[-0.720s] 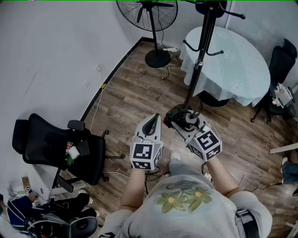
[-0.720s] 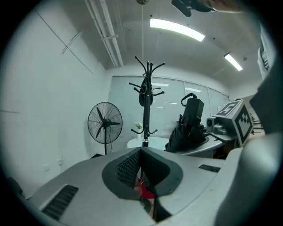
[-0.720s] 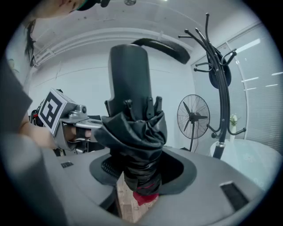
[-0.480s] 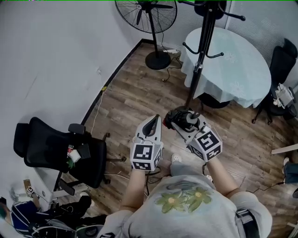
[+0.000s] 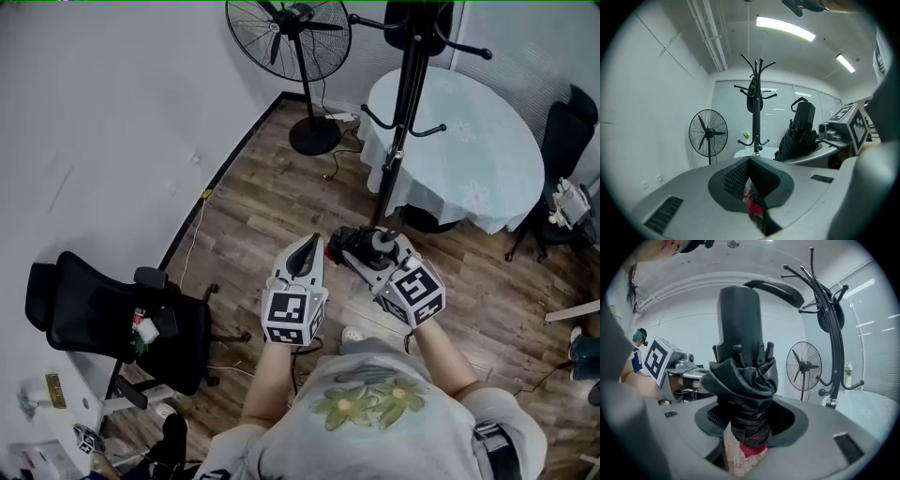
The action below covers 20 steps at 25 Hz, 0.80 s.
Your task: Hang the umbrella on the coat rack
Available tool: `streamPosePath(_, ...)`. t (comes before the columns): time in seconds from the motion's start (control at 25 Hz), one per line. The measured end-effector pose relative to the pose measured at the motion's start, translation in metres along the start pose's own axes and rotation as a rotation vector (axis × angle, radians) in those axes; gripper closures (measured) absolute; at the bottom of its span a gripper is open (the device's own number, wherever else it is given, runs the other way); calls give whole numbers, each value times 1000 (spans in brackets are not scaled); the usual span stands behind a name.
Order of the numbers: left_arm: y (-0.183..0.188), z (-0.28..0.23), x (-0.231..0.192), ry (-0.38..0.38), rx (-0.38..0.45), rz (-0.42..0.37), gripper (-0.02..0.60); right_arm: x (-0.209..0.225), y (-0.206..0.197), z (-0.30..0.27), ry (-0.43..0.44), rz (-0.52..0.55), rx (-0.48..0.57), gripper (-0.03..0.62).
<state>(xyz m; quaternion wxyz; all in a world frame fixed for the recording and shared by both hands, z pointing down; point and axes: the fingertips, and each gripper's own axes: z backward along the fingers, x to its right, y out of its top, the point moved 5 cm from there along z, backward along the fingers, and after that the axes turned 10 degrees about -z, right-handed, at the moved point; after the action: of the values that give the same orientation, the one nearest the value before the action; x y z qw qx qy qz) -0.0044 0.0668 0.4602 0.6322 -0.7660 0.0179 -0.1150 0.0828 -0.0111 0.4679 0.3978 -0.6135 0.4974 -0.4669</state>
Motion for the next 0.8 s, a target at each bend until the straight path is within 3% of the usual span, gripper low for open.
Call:
streamPosePath(0.44, 5, -27, -4, 11, 18, 12, 578, 30, 16, -4, -4, 31, 1, 372)
streamPosePath(0.8, 11, -60, -33, -31, 34, 7, 578, 44, 40, -36, -15, 46, -12, 372)
